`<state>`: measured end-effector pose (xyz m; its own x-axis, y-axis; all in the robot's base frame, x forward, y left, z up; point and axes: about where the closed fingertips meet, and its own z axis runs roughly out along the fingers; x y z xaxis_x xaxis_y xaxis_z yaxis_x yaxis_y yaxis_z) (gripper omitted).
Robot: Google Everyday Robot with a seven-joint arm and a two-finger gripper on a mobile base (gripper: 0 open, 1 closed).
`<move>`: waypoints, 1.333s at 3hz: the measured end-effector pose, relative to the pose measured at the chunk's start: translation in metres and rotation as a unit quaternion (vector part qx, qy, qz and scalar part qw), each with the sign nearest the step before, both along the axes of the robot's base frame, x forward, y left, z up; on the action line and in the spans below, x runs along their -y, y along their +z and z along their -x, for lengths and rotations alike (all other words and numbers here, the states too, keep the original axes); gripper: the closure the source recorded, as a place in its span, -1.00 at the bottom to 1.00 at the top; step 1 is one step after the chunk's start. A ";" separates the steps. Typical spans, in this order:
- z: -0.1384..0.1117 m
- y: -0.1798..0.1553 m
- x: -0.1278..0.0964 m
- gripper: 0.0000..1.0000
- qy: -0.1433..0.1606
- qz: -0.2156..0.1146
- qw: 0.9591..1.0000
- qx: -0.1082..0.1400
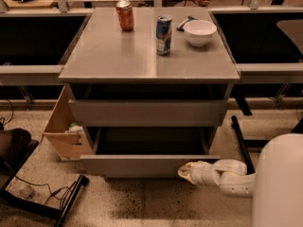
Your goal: Close middle drawer
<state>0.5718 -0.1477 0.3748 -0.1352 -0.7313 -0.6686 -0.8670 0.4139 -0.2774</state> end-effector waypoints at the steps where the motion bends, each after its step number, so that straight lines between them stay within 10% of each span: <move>1: -0.015 0.003 0.013 1.00 0.000 -0.003 1.000 0.004; 3: -0.050 0.014 0.034 1.00 0.008 -0.004 1.000 0.013; 4: -0.051 0.015 0.037 0.64 0.006 -0.003 1.000 0.013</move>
Offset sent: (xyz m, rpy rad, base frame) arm 0.0707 -0.0575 0.0194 0.0112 -0.0377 0.0085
